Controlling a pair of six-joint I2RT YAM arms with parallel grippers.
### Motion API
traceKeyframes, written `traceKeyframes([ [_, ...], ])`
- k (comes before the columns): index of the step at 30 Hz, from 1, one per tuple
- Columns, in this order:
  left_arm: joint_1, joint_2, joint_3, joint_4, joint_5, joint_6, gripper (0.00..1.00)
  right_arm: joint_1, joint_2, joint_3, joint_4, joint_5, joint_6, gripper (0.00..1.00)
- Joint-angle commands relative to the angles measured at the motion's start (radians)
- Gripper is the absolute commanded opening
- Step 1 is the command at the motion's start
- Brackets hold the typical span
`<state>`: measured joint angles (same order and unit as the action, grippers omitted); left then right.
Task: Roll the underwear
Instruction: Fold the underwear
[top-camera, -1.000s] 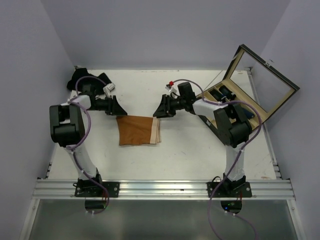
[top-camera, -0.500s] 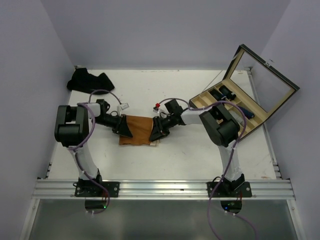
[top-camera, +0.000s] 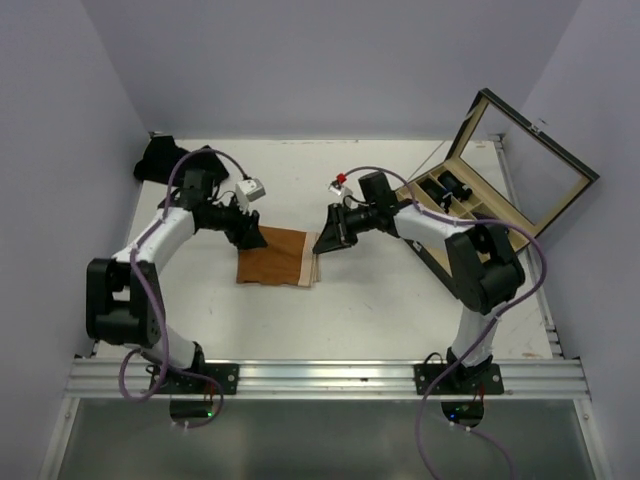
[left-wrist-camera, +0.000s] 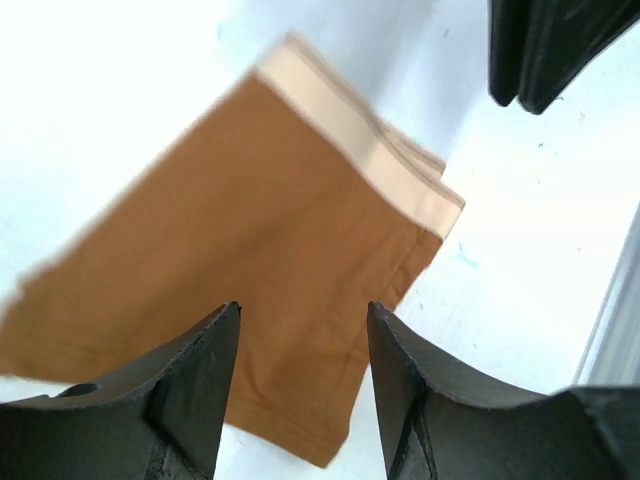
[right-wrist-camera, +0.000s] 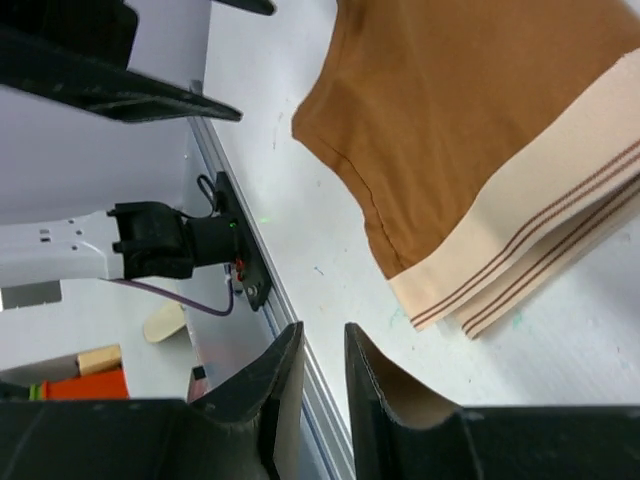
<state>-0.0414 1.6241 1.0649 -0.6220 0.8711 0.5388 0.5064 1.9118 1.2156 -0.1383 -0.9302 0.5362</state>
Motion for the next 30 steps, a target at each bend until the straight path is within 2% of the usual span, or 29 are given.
traceKeyframes([
  [1,-0.116,-0.145,-0.063,0.23,-0.154,-0.005,0.58,-0.025,-0.073,-0.102,-0.017,0.048,-0.01,0.21],
  [2,-0.138,-0.176,-0.095,0.302,-0.228,-0.017,0.58,-0.025,-0.074,-0.122,-0.004,0.06,-0.005,0.18],
  [7,-0.281,-0.219,-0.161,0.352,-0.317,0.038,0.57,-0.014,-0.004,-0.146,-0.007,0.114,-0.005,0.09],
  [10,-0.35,-0.274,-0.262,0.409,-0.354,0.125,0.59,-0.012,0.039,-0.162,0.046,0.119,0.05,0.09],
  [13,-0.402,-0.3,-0.319,0.54,-0.418,0.075,0.58,-0.012,0.05,-0.194,0.147,0.139,0.132,0.09],
  [15,-0.416,-0.251,-0.289,0.605,-0.503,0.005,0.54,-0.012,0.044,-0.217,0.218,0.154,0.183,0.09],
  [17,-0.434,-0.154,-0.177,0.59,-0.605,-0.106,0.49,-0.012,0.02,-0.232,0.262,0.18,0.212,0.09],
  [20,-0.44,-0.054,-0.036,0.538,-0.623,-0.203,0.51,-0.011,-0.019,-0.249,0.313,0.215,0.274,0.09],
  [22,-0.449,-0.024,-0.011,0.547,-0.653,-0.246,0.54,-0.012,-0.03,-0.243,0.29,0.252,0.284,0.12],
  [27,-0.5,0.01,0.033,0.538,-0.765,-0.286,0.62,0.014,-0.051,-0.185,0.097,0.407,0.2,0.3],
  [29,-0.518,0.029,0.049,0.53,-0.822,-0.31,0.63,0.033,-0.048,-0.173,0.072,0.419,0.196,0.3],
  [30,-0.52,0.033,0.052,0.527,-0.831,-0.321,0.63,0.034,-0.031,-0.176,0.094,0.353,0.211,0.22],
])
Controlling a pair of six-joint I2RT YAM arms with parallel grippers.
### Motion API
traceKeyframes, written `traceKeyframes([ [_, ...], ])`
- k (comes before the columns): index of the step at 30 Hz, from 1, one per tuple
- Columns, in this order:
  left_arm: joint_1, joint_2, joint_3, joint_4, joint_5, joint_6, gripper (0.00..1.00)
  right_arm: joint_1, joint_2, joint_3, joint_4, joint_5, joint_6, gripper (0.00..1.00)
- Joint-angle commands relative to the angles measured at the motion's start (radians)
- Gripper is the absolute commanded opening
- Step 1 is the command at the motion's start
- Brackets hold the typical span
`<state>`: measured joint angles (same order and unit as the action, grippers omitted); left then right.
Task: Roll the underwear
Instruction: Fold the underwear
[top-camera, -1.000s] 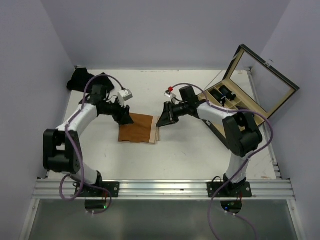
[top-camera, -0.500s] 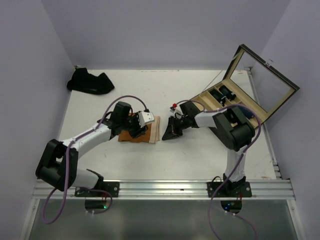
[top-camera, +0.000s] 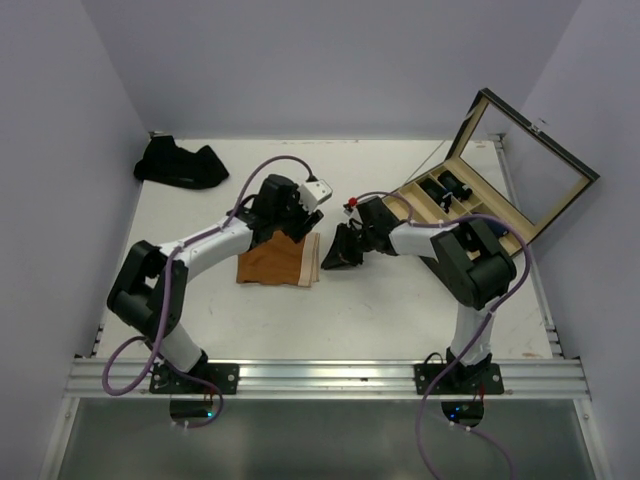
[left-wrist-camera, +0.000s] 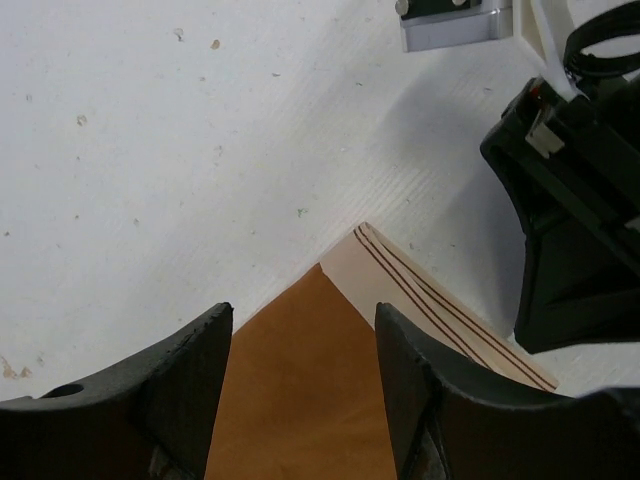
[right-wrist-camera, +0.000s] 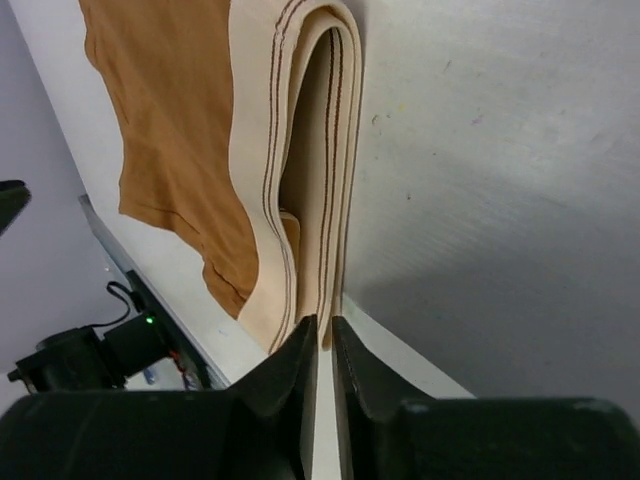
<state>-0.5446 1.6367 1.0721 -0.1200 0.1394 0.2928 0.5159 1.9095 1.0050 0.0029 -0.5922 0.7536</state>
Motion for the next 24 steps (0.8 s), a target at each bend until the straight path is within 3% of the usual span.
traceKeyframes([
  [1,-0.017,0.025,0.048,0.023,-0.112,-0.09,0.63,0.021,-0.024,0.02,0.003,-0.039,0.025,0.12],
  [3,-0.018,0.023,0.045,0.022,-0.126,-0.101,0.63,0.015,-0.044,-0.046,0.207,-0.106,0.116,0.05],
  [5,-0.017,0.014,0.043,0.014,-0.132,-0.107,0.63,0.015,-0.063,-0.081,0.279,-0.121,0.124,0.0],
  [8,-0.017,0.0,0.028,0.022,-0.126,-0.11,0.61,0.016,-0.072,-0.115,0.342,-0.135,0.159,0.0],
  [15,-0.021,0.032,0.054,0.017,-0.087,-0.136,0.6,0.019,-0.004,-0.098,0.333,-0.107,0.144,0.0],
  [24,-0.032,0.074,0.081,-0.004,-0.112,-0.139,0.62,0.03,0.057,-0.048,0.201,-0.058,0.075,0.0],
])
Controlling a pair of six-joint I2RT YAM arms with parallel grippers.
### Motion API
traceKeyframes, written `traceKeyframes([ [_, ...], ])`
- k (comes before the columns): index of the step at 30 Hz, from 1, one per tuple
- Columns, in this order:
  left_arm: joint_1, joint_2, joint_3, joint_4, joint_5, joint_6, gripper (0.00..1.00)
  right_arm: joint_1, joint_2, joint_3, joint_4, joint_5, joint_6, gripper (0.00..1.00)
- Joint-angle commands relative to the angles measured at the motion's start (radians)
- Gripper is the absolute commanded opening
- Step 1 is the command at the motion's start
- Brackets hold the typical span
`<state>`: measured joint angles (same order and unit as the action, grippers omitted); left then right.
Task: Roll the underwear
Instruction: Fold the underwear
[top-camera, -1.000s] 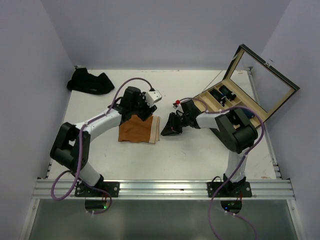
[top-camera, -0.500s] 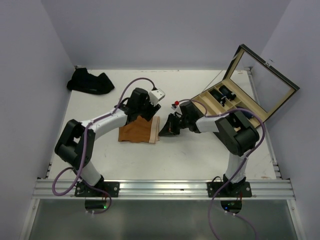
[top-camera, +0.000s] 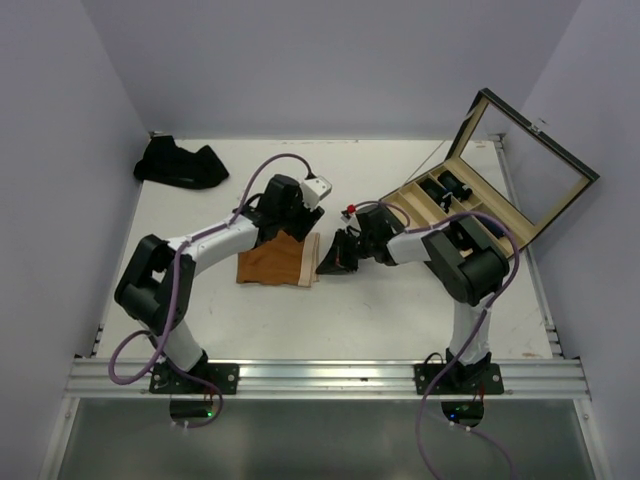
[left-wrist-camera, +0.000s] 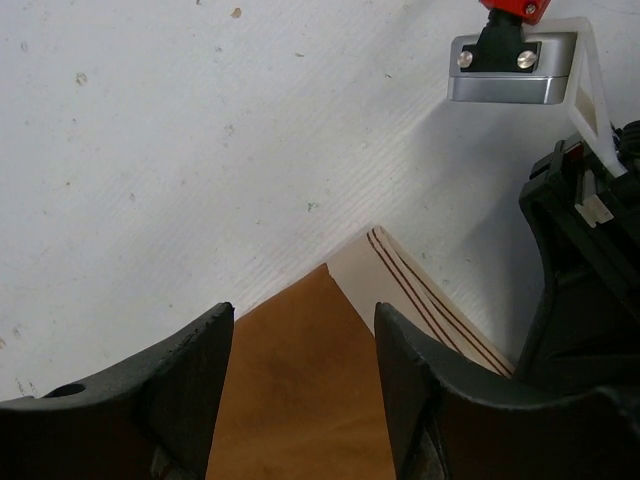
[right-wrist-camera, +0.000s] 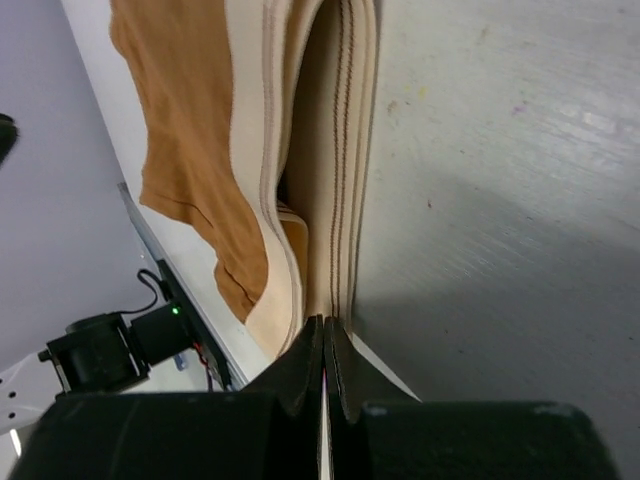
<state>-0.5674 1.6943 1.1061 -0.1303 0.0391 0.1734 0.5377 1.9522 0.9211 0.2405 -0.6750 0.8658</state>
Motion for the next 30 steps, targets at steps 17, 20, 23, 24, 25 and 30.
traceKeyframes([
  [17,-0.129,0.114,0.11,-0.083,-0.219,-0.058,0.69,0.01,0.108,0.124,-0.317,0.14,-0.062,0.0],
  [20,-0.137,0.126,0.113,-0.097,-0.234,-0.061,0.69,0.008,0.106,0.121,-0.322,0.135,-0.053,0.0],
  [23,-0.146,0.142,0.12,-0.123,-0.255,-0.061,0.69,0.01,0.109,0.116,-0.322,0.13,-0.042,0.0],
  [24,-0.147,0.149,0.12,-0.13,-0.26,-0.064,0.69,0.01,0.109,0.116,-0.322,0.129,-0.042,0.0],
  [25,-0.147,0.154,0.12,-0.137,-0.262,-0.066,0.69,0.01,0.111,0.117,-0.322,0.129,-0.042,0.0],
  [30,-0.149,0.169,0.118,-0.15,-0.265,-0.077,0.67,0.01,0.114,0.124,-0.325,0.126,-0.044,0.0],
])
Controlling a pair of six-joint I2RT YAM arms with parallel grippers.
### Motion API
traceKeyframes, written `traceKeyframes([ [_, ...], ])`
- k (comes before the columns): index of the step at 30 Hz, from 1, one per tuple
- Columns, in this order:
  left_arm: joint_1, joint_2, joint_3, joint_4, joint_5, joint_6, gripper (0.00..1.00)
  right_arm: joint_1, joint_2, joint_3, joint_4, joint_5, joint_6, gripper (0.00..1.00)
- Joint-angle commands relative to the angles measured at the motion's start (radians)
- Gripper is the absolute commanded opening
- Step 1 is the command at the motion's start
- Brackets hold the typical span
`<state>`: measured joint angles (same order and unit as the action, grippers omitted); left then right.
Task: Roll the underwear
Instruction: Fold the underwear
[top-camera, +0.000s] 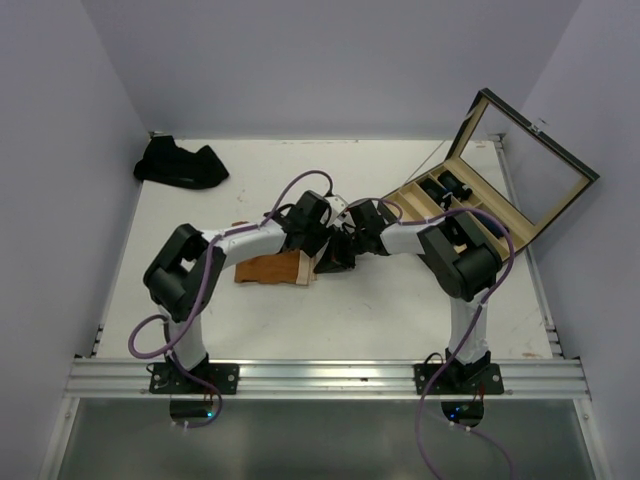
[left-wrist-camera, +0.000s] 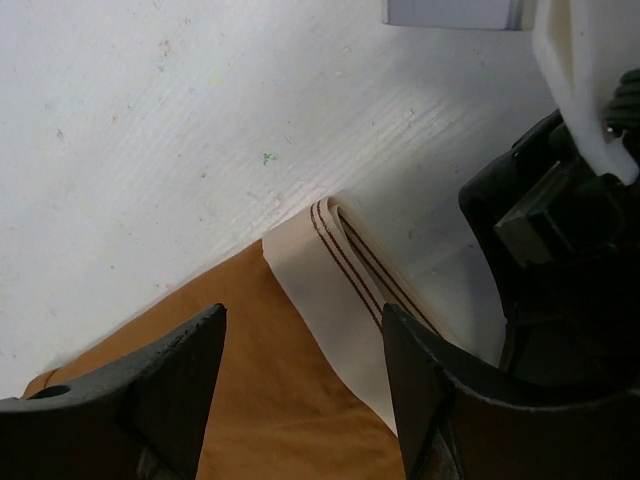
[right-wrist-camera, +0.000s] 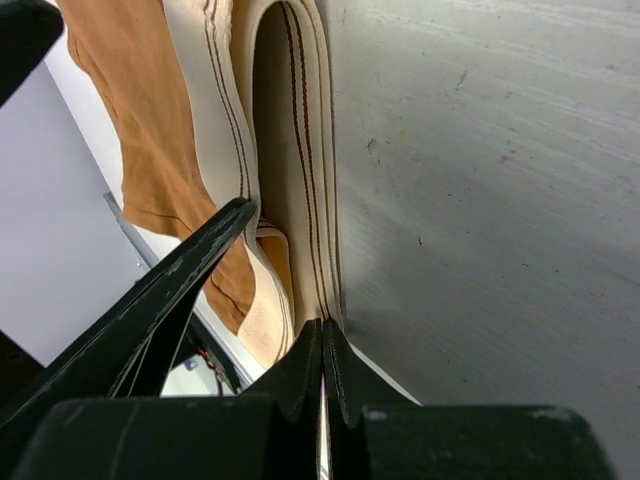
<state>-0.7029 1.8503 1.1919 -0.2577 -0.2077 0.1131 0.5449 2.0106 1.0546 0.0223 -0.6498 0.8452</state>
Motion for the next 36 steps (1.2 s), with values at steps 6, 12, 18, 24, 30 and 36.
traceKeyframes([
  [6,-0.015,0.021,0.048,-0.037,-0.013,-0.016,0.64,0.003,0.057,-0.013,-0.107,0.105,-0.024,0.0],
  [12,-0.015,-0.034,0.025,-0.021,0.079,-0.033,0.64,0.003,0.065,-0.01,-0.111,0.107,-0.028,0.0],
  [18,-0.017,-0.042,0.014,-0.023,0.085,-0.046,0.65,0.003,0.071,-0.01,-0.114,0.113,-0.028,0.0],
  [24,-0.017,0.01,0.029,-0.054,0.076,-0.038,0.65,0.001,0.08,0.001,-0.128,0.116,-0.032,0.0],
  [30,-0.017,0.021,0.012,-0.048,0.059,-0.039,0.58,-0.005,0.08,-0.002,-0.136,0.121,-0.038,0.0],
  [36,-0.017,0.049,0.034,-0.078,0.036,-0.027,0.5,-0.01,0.093,0.001,-0.14,0.121,-0.037,0.0],
])
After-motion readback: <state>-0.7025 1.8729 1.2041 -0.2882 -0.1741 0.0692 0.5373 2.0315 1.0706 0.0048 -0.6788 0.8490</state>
